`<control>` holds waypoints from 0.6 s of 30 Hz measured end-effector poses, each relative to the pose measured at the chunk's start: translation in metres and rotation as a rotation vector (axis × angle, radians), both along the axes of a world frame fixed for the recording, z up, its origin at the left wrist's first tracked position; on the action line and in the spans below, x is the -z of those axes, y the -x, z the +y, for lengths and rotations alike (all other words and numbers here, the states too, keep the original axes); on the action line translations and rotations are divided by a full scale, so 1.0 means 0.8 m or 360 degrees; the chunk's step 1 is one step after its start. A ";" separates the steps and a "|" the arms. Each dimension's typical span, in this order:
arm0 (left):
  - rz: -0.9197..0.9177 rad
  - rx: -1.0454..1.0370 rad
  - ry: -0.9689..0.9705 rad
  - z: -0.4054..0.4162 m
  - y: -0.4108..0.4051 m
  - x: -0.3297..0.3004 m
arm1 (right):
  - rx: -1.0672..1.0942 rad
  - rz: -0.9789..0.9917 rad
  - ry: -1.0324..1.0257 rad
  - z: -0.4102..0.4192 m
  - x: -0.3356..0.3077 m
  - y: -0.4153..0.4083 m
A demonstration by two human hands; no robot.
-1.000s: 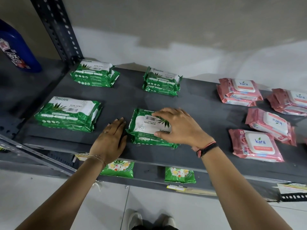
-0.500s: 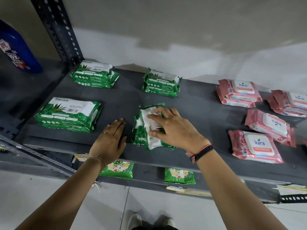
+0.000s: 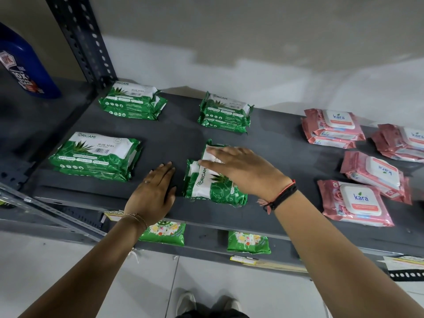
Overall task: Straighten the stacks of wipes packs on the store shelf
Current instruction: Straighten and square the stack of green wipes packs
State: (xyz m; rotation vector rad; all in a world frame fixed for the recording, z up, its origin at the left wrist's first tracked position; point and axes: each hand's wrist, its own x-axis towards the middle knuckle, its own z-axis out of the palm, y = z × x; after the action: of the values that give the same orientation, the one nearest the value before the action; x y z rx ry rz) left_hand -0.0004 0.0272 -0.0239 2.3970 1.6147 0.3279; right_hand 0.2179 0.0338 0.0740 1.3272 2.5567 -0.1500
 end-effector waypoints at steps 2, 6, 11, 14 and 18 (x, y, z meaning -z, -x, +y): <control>-0.0002 0.0011 0.0001 0.000 0.000 -0.001 | 0.0059 0.0010 -0.0054 0.004 0.002 -0.002; 0.0006 0.0012 0.0007 0.000 0.001 -0.001 | 0.0263 0.0081 -0.0185 0.004 0.008 0.005; -0.0001 0.0006 0.0016 0.001 0.001 0.001 | 0.0257 0.0216 -0.0020 0.004 0.011 -0.003; -0.0018 -0.0007 0.0022 0.000 0.000 0.000 | 0.0195 0.0293 0.0023 0.004 0.011 -0.004; 0.0029 0.0029 0.0006 0.000 0.002 0.001 | 0.0251 0.0274 -0.0129 0.000 0.014 0.001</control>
State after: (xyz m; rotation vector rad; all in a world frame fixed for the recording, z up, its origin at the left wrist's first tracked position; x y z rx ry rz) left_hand -0.0017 0.0272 -0.0247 2.4172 1.5985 0.3002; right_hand 0.2167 0.0336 0.0629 1.6121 2.6205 -0.1999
